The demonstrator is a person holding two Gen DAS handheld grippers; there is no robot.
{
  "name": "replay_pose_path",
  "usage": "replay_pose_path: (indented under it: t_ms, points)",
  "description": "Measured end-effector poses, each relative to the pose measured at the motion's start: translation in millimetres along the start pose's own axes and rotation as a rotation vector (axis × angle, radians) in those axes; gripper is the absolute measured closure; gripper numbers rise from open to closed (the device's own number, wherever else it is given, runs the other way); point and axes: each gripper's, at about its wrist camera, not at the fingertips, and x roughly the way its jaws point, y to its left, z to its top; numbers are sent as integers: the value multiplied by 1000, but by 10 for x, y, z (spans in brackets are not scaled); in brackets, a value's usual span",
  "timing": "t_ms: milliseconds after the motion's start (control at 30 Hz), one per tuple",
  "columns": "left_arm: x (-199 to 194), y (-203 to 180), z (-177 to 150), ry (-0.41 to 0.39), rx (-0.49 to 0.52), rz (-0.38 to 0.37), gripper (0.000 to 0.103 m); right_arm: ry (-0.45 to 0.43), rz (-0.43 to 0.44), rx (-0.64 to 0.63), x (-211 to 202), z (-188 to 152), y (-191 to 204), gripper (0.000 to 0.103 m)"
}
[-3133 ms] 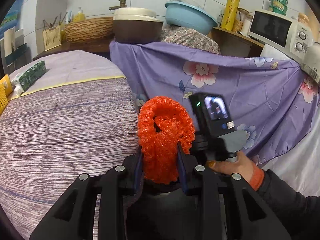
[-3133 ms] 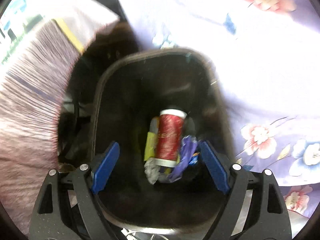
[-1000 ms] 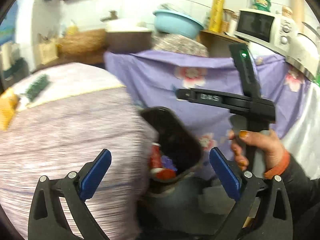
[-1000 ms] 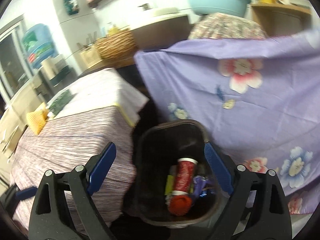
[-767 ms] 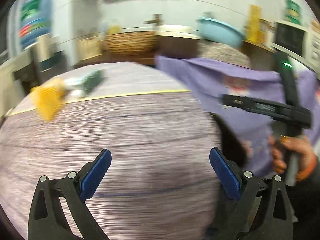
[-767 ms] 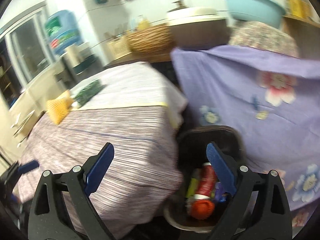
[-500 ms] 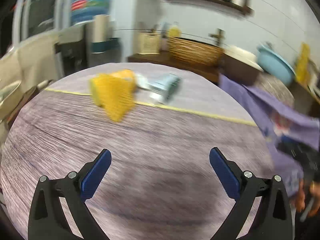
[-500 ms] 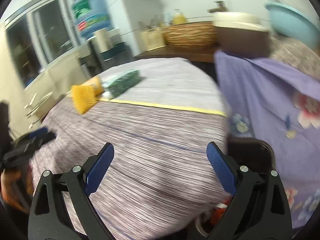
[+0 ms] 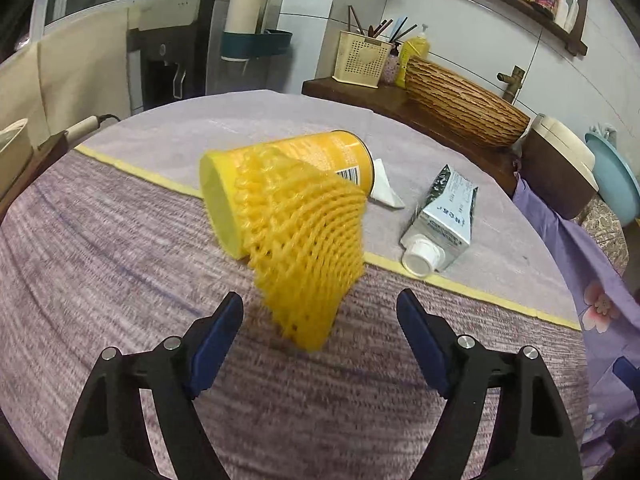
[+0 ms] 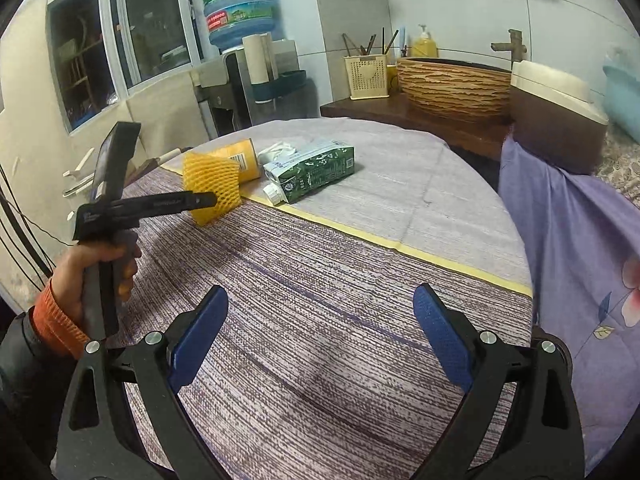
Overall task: Collect trash
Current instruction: 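Grasp the yellow foam net with the left tool while the right tool grasps the milk carton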
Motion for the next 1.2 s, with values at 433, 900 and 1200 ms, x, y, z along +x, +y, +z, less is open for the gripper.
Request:
replay_pose_path:
  t_ms: [433, 900, 1200]
  points:
    - [49, 36, -1, -7, 9, -67, 86, 50, 46, -4, 619, 339, 260, 11]
    - [-379, -62, -9, -181, 57, -41, 86, 145, 6, 414, 1803, 1329, -36, 11]
    - [-370, -53, 3, -192, 52, -42, 86, 303, -70, 554, 2544, 1558, -104, 26]
